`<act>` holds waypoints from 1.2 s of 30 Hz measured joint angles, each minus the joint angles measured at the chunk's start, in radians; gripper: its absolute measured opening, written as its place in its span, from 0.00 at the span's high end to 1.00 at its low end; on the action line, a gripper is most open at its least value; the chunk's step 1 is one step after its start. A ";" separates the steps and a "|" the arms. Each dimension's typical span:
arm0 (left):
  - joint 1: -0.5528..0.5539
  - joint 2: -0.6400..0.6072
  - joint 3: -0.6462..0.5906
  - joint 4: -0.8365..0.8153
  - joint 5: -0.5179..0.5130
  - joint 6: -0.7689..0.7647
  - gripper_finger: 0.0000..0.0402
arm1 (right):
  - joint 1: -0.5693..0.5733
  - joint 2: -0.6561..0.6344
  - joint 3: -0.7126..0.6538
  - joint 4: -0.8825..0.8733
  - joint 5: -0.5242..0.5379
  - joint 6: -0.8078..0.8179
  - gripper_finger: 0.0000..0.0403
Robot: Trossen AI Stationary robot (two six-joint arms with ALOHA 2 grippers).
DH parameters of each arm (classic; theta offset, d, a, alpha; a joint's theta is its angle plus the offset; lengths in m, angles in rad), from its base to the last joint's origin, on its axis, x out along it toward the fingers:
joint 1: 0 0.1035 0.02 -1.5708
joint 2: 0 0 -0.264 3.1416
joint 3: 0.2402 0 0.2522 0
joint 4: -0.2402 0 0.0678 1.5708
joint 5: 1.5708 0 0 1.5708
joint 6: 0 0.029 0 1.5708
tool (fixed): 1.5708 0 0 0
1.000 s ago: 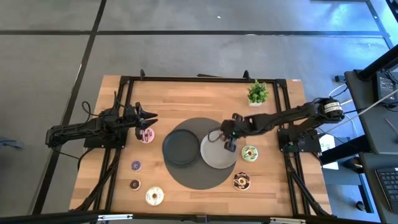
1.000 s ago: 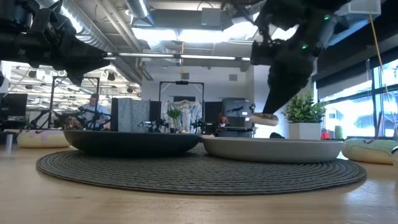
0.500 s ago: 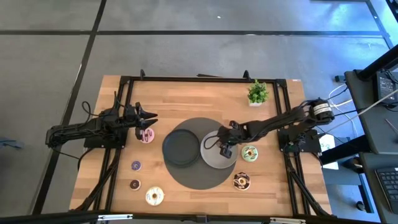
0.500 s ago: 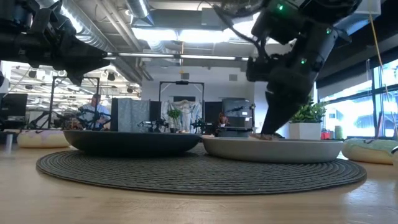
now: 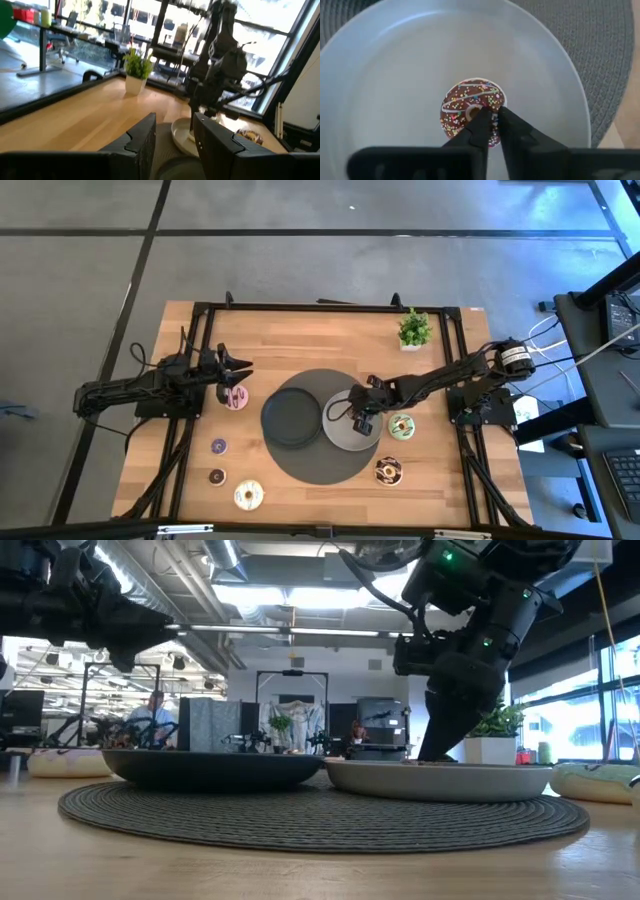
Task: Pick & Place donuts
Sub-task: Put the small brown donut on the gray plate, then put the big purple donut on the black plate
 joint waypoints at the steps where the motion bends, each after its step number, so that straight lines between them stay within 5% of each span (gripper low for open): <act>1: 0.000 0.000 0.000 0.017 0.000 0.000 0.68 | 0.000 0.000 0.000 -0.003 -0.004 0.000 0.83; 9: 0.000 0.003 0.010 0.045 -0.021 0.021 0.68 | 0.000 0.000 0.015 -0.009 -0.020 0.025 0.62; 20: 0.000 0.196 0.161 -0.056 -0.077 0.063 0.68 | -0.001 -0.005 0.055 -0.117 -0.012 0.020 0.57; 36: 0.000 0.883 0.530 -0.929 -0.050 -0.249 0.76 | 0.018 -0.285 0.055 -0.275 0.222 0.021 0.57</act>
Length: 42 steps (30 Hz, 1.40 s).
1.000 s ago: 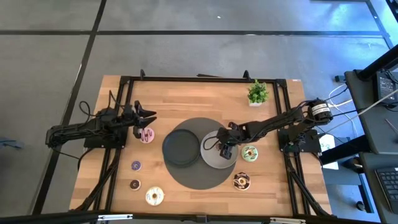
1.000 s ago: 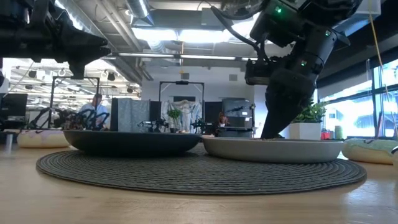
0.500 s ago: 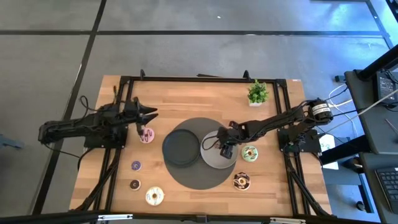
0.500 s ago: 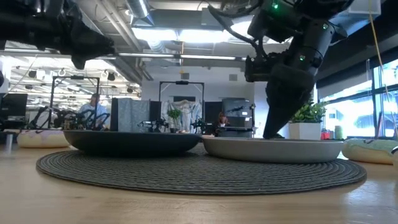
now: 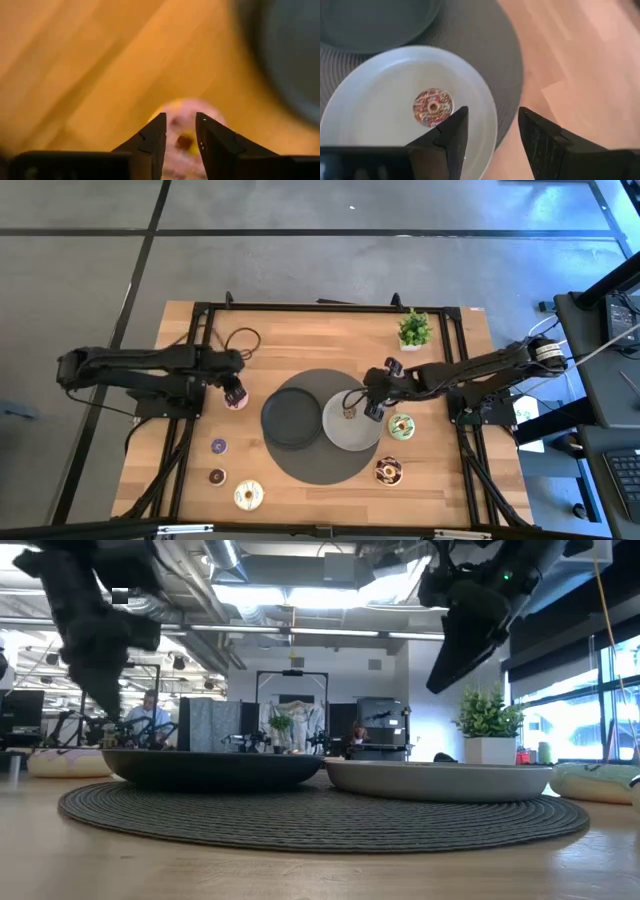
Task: Pick & Place donuts
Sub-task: Put the big purple donut on the black plate
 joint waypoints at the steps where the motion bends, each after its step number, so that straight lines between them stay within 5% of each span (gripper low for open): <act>1: 0.000 0.040 0.005 -0.026 0.000 -0.021 0.77 | 0.000 -0.002 0.000 0.000 0.008 -0.001 0.57; 13: 0.000 0.311 0.005 -0.019 0.049 -0.026 0.80 | 0.000 0.003 -0.002 -0.011 0.021 -0.004 0.57; 18: 0.000 0.348 0.006 -0.017 0.043 -0.012 0.81 | 0.000 0.003 -0.002 -0.012 0.021 -0.017 0.57; 27: 0.000 0.316 0.012 -0.030 0.046 0.008 0.98 | 0.000 0.003 -0.002 -0.016 0.021 -0.026 0.57; 34: -0.025 0.276 0.166 -0.091 -0.012 0.017 0.99 | 0.001 0.003 -0.002 -0.055 0.021 -0.025 0.57; 42: -0.226 0.384 0.373 0.043 -0.146 0.081 0.99 | 0.000 0.004 -0.002 -0.066 0.045 -0.026 0.57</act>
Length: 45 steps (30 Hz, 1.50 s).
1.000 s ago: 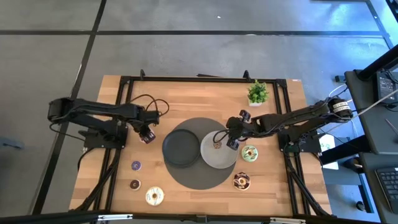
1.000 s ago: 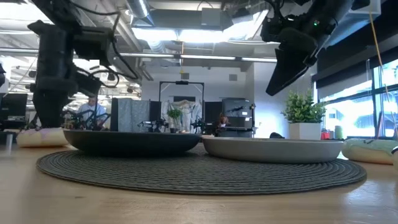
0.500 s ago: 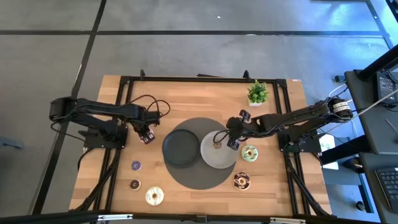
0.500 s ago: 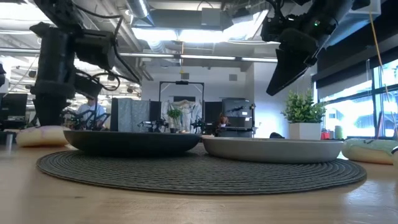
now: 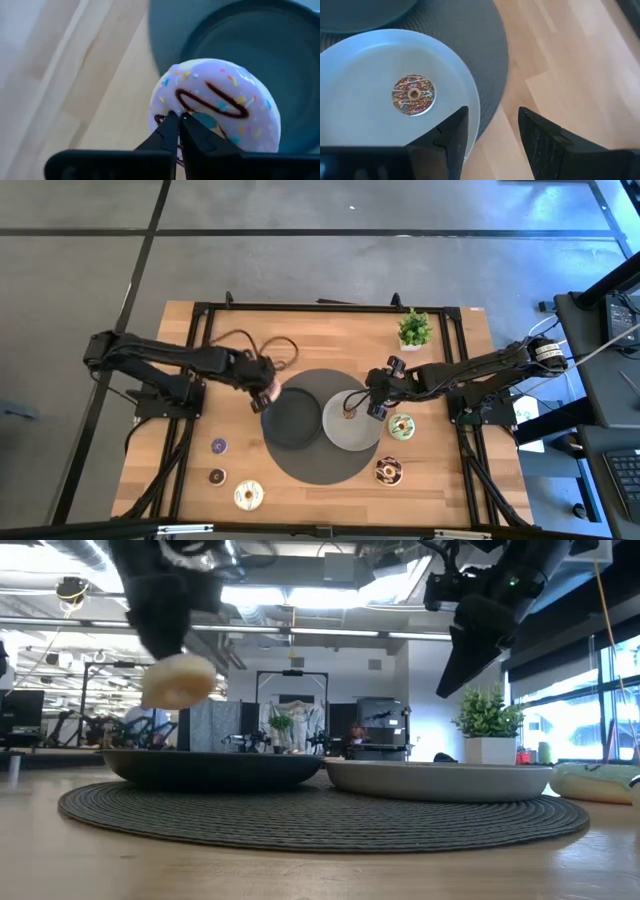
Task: Pick & Place donuts
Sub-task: Put the big purple donut on the black plate
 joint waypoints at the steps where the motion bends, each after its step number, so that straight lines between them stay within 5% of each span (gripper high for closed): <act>1: -0.025 0.033 0.021 -0.001 -0.024 0.002 0.99 | 0.000 0.000 0.000 0.000 0.010 0.000 0.57; 11: -0.108 0.405 0.276 -0.028 -0.111 0.099 0.99 | 0.000 0.000 0.000 0.000 0.030 0.004 0.57; 19: -0.106 0.574 0.377 -0.085 -0.141 0.116 0.99 | 0.000 0.000 0.000 0.000 0.020 0.026 0.57; 45: -0.106 0.611 0.382 -0.096 -0.213 0.118 0.92 | 0.000 0.000 0.000 -0.008 0.019 0.026 0.57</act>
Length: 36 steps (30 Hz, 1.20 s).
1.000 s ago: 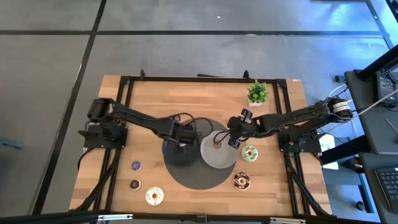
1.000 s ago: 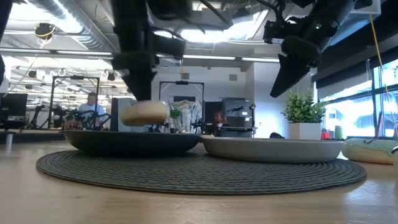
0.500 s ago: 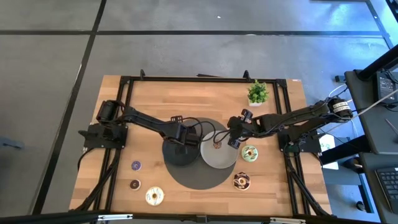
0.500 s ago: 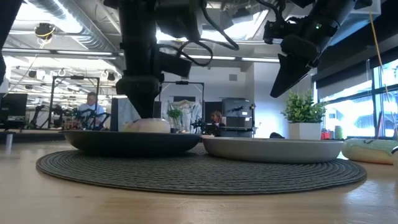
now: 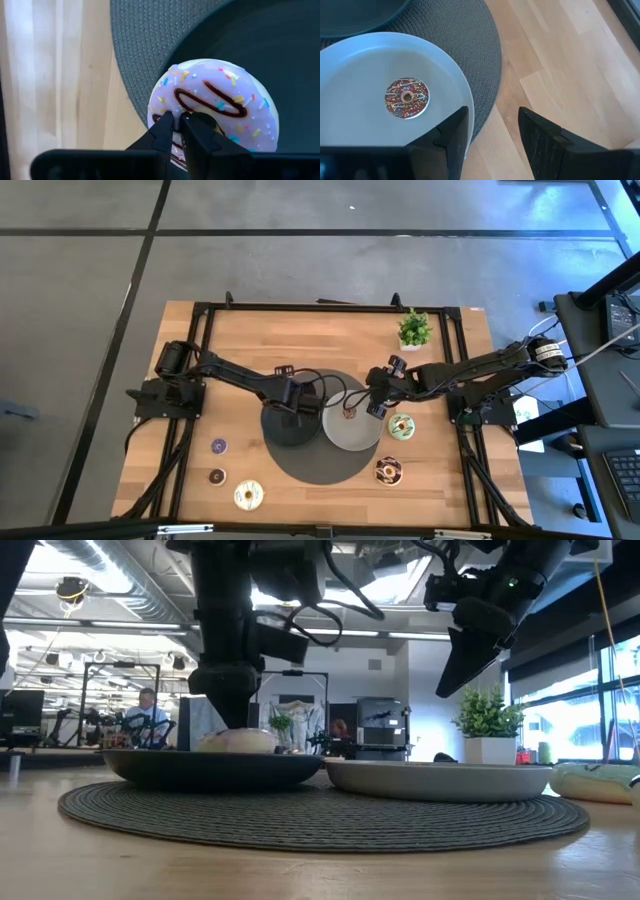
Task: Pick & Place donuts
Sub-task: Put the big purple donut on the black plate, then put the small blue donut on the gray plate
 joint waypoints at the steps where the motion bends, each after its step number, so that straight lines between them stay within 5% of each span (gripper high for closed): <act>1: 0.000 0.000 0.000 -0.002 0.005 0.000 0.91 | 0.000 0.000 0.000 0.000 0.000 0.000 0.57; 13: 0.000 0.000 0.000 -0.043 0.019 0.000 0.74 | 0.000 0.000 0.000 0.000 0.000 0.000 0.57; 18: -0.010 -0.018 0.042 -0.209 0.049 -0.053 0.69 | 0.000 0.000 0.000 0.000 0.000 0.000 0.57; 26: -0.117 -0.175 -0.034 -0.285 0.105 -0.384 0.68 | 0.000 0.000 -0.008 -0.007 0.000 0.000 0.57; 36: -0.383 -0.395 -0.264 -0.284 0.308 -1.026 0.68 | 0.000 0.000 -0.040 0.005 0.000 -0.001 0.57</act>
